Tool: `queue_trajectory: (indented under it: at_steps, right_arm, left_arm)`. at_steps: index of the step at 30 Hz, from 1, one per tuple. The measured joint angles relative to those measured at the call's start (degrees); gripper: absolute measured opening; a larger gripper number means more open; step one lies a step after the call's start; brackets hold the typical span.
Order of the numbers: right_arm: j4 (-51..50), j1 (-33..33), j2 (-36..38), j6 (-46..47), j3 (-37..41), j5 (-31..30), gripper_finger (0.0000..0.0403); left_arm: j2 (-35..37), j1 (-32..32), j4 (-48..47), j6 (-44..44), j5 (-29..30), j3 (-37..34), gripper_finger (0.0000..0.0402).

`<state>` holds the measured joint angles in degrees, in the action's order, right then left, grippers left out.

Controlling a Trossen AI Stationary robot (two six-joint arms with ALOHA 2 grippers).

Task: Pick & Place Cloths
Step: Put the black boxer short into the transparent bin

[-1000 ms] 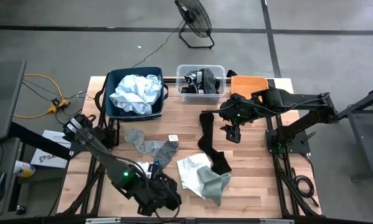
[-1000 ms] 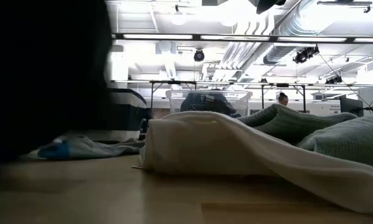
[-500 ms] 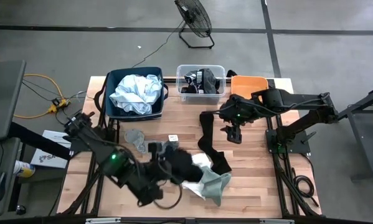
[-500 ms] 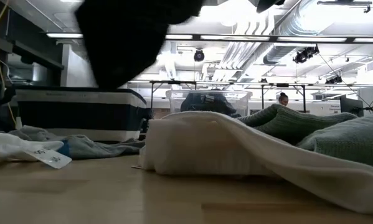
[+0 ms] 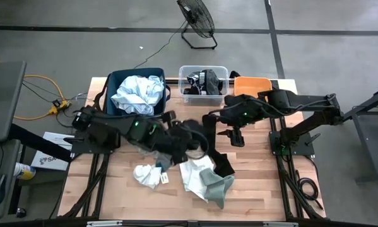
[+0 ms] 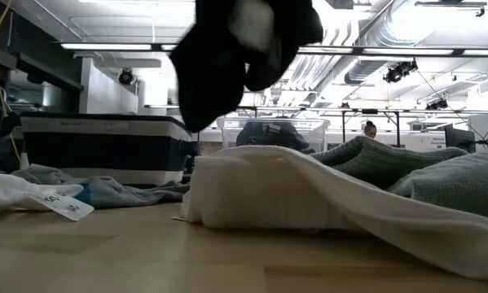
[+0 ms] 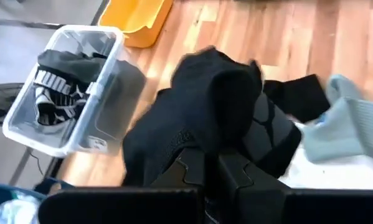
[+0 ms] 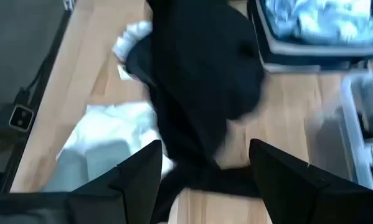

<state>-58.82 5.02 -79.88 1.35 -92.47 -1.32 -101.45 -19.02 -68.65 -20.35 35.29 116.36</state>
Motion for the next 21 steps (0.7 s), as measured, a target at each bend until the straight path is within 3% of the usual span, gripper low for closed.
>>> queue_trajectory:
  at_steps: [16, 21]
  right_arm:
    - [8.4, -2.6, -0.2, -5.7, 0.0, -0.2, 0.0233]
    - [9.9, -3.5, -1.0, -5.6, 0.0, -0.2, 0.0264]
  left_arm:
    - [0.0, 10.3, 6.3, 13.7, -4.5, 0.0, 0.0]
    - [0.0, 11.8, 7.4, 16.6, -5.3, 0.0, 0.0]
